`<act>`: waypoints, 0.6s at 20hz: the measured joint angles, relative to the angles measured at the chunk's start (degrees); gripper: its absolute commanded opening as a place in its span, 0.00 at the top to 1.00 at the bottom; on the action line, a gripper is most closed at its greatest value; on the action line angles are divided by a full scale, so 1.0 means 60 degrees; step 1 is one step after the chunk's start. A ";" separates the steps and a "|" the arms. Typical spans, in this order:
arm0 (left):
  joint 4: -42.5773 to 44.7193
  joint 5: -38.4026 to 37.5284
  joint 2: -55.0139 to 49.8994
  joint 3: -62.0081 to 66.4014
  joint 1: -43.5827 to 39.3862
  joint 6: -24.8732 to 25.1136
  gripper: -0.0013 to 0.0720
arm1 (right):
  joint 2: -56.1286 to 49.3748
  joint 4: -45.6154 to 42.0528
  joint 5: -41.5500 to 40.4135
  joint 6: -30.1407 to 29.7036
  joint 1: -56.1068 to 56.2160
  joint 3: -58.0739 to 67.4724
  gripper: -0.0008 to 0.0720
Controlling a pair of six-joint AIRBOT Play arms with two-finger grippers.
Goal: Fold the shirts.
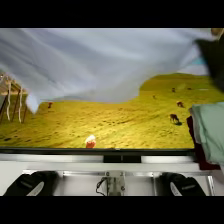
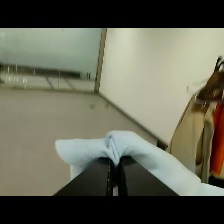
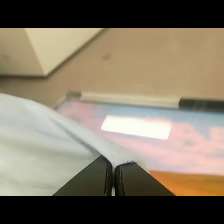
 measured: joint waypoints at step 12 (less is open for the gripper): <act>0.1654 -0.1800 0.0200 -0.3053 -0.0004 -0.0262 0.93 | -0.2036 -0.3395 0.2794 0.1279 -0.0273 -0.0251 0.90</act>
